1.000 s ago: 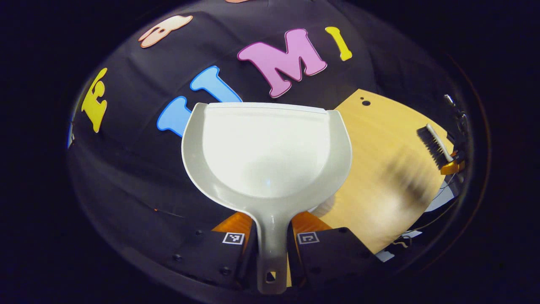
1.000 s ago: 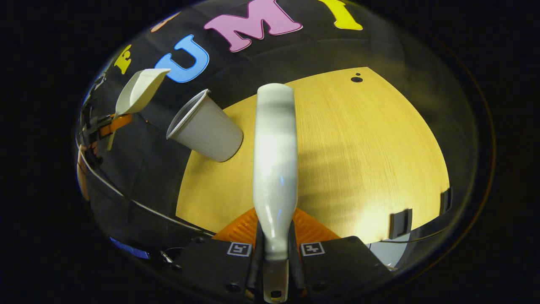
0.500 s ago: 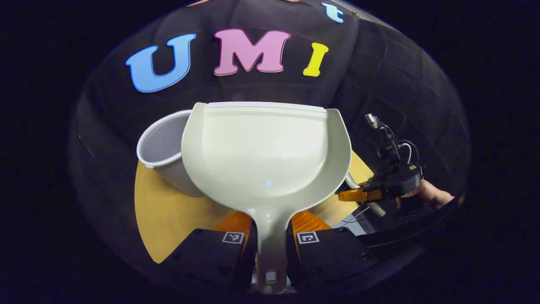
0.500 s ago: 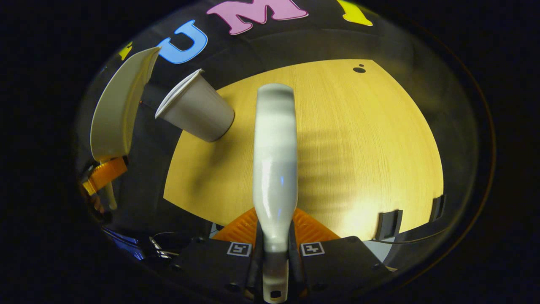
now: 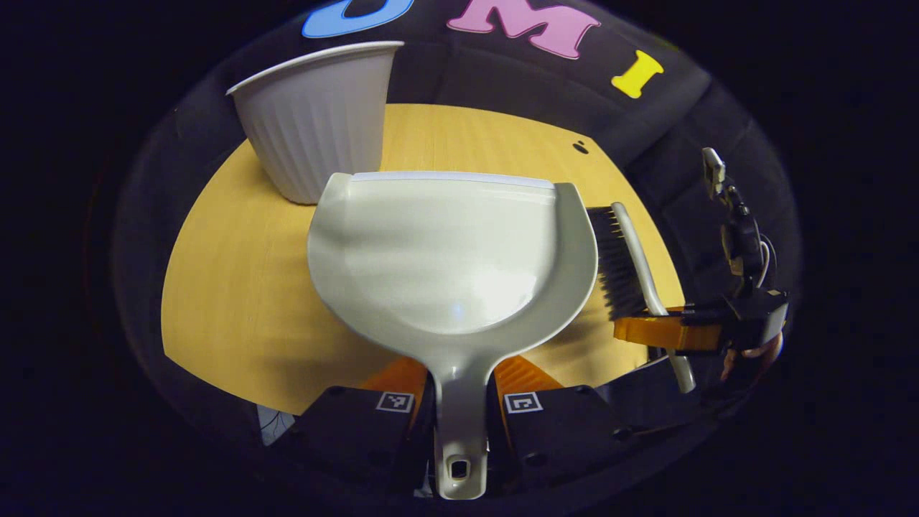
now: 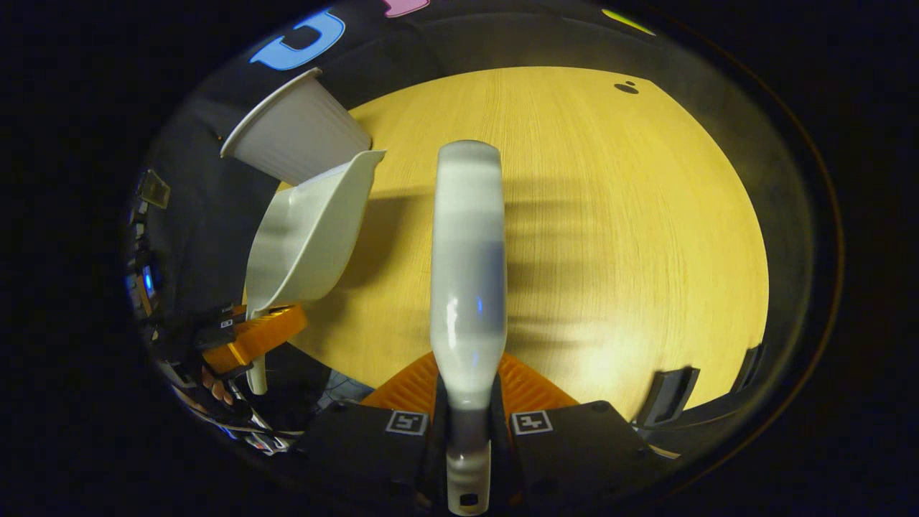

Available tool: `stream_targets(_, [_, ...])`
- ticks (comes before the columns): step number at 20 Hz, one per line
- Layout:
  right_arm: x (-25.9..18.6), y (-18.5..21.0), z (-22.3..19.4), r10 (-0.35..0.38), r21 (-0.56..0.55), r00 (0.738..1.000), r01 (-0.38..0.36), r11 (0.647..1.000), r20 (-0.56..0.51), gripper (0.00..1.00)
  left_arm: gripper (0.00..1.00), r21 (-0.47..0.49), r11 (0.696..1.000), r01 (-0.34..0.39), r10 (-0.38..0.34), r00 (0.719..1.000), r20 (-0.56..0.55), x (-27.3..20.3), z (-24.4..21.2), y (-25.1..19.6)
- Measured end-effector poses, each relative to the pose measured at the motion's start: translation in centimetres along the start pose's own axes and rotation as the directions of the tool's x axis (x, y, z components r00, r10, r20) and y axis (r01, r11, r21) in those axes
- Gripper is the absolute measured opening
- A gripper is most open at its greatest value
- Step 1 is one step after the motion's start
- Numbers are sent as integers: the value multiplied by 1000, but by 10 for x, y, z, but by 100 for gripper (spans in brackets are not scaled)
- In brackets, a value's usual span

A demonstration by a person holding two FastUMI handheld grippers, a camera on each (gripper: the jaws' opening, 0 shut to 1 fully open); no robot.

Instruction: Pick up the small broom and dustpan from the desktop, sweep the trash into the dustpan with the broom, and then empty the trash into the garbage bin.

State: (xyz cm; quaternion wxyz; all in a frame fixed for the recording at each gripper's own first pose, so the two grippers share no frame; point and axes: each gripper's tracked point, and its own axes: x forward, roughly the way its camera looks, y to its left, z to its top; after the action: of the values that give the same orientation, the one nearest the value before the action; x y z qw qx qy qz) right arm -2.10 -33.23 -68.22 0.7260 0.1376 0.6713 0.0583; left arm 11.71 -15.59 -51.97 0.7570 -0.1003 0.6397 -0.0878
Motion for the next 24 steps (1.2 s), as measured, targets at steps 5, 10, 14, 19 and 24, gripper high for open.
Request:
stream_targets(5, [44, -5, 9, -78, -10, 990, 78, 997, -116, 28, 31, -39, 997, -62, 58, 994, -90, -10, 7, 4])
stream_targets(10, [65, 7, 27, -89, 8, 984, 91, 996, -152, 28, 29, -79, 994, -76, 61, 982, -179, -8, 7, 7])
stream_targets(14, [71, 10, 37, -94, 30, 982, 101, 994, -166, 29, 31, -73, 993, -91, 76, 980, -186, -10, 9, 6])
stream_targets(19, [69, 18, 38, -78, 53, 984, 87, 995, -158, 41, 33, -94, 995, -28, 6, 976, -219, -14, 4, -2])
stream_targets(24, [53, 33, 42, -12, 92, 994, 22, 995, -109, 53, 75, -60, 997, -47, 33, 977, -211, -30, 7, 1])
